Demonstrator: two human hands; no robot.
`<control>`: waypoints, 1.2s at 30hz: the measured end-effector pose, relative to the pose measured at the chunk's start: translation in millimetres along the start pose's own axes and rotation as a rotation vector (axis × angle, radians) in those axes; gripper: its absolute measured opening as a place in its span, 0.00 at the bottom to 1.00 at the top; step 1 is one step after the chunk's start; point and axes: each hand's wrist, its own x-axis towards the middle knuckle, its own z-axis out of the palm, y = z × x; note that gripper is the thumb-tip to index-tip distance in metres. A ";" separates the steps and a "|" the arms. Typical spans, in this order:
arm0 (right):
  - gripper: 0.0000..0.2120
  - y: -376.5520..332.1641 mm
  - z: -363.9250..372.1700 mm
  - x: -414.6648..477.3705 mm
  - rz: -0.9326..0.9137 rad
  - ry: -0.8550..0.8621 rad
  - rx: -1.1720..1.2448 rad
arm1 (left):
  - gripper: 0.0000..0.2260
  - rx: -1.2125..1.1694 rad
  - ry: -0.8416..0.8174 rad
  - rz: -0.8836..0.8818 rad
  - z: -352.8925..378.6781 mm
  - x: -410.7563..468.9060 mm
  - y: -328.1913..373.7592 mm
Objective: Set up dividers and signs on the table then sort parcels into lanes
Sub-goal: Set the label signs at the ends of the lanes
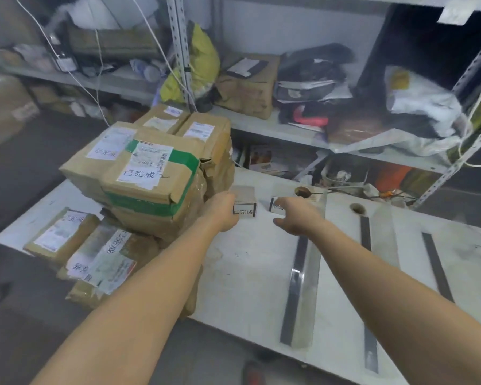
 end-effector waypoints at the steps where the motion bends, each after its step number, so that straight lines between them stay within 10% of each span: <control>1: 0.23 1.6 3.5 11.9 -0.006 -0.012 0.015 | 0.16 -0.022 -0.009 -0.010 8.4 10.2 -0.4; 36: 0.06 19.2 80.2 173.1 -0.043 -0.048 0.325 | 0.06 -0.193 0.000 -0.108 67.8 140.0 -35.8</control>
